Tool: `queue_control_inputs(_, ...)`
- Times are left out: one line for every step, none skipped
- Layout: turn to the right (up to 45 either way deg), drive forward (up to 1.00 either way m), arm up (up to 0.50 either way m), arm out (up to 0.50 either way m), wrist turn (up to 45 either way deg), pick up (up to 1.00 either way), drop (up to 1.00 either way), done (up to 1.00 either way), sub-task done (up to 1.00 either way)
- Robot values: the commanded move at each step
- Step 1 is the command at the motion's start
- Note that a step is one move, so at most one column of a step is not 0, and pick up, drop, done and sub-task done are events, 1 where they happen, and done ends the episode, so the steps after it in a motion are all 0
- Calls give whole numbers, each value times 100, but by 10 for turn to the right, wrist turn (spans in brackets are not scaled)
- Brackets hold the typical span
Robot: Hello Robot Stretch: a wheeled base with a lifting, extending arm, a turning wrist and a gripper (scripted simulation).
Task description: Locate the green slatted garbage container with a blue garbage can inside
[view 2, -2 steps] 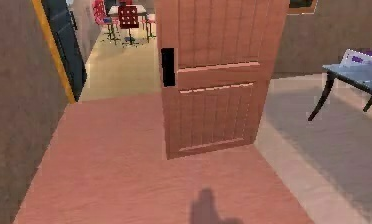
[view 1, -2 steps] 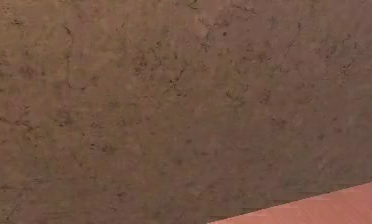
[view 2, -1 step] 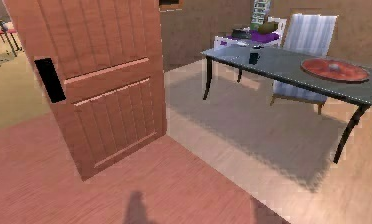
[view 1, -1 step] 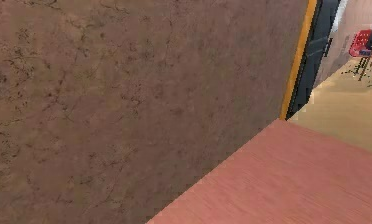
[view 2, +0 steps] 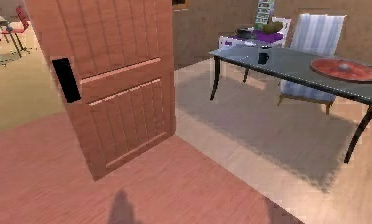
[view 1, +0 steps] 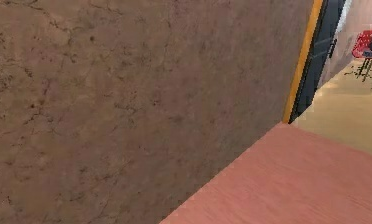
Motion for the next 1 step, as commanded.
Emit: queue_control_inputs(-450, 0, 0, 0, 0, 0, 0, 0, 0)
